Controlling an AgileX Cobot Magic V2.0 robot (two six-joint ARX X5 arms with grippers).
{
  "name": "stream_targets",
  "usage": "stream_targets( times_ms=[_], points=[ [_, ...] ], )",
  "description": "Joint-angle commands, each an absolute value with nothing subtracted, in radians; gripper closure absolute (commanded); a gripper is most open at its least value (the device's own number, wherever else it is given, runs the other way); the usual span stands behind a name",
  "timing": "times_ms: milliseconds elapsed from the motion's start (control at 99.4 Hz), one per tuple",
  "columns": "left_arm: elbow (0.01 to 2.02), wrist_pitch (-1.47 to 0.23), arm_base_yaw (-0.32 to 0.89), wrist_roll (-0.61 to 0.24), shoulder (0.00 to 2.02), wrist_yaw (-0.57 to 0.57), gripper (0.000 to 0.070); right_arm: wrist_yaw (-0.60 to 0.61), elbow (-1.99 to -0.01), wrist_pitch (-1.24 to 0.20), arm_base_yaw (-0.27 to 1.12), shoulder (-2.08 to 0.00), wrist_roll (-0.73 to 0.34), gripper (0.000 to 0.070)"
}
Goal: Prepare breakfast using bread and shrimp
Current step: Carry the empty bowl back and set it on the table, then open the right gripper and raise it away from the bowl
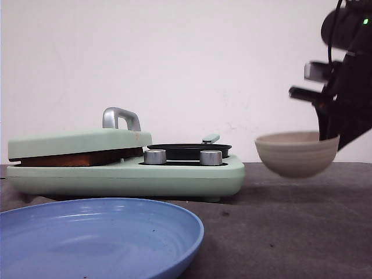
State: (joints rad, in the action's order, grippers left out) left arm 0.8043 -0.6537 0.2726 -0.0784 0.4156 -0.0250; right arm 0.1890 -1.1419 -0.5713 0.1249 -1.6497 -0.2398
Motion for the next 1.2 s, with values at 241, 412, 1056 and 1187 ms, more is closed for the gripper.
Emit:
stream_targets(
  times_ms=[241, 412, 1056, 1187],
  points=[
    [0.81, -0.644, 0.275, -0.083, 0.418, -0.026, 0.023, 0.21, -1.16, -0.54, 0.126, -1.734, -0.265, 0.0697],
    [0.81, -0.644, 0.275, -0.083, 0.418, -0.026, 0.023, 0.21, -1.16, -0.522, 0.126, -1.735, -0.266, 0.0697],
    [0.81, -0.671, 0.275, -0.083, 0.418, -0.026, 0.023, 0.21, -1.159, -0.517, 0.127, -1.73, -0.167, 0.0296],
    [0.81, -0.685, 0.275, -0.083, 0.418, -0.026, 0.023, 0.21, -1.159, -0.519, 0.12, -1.698, -0.151, 0.0295]
  ],
)
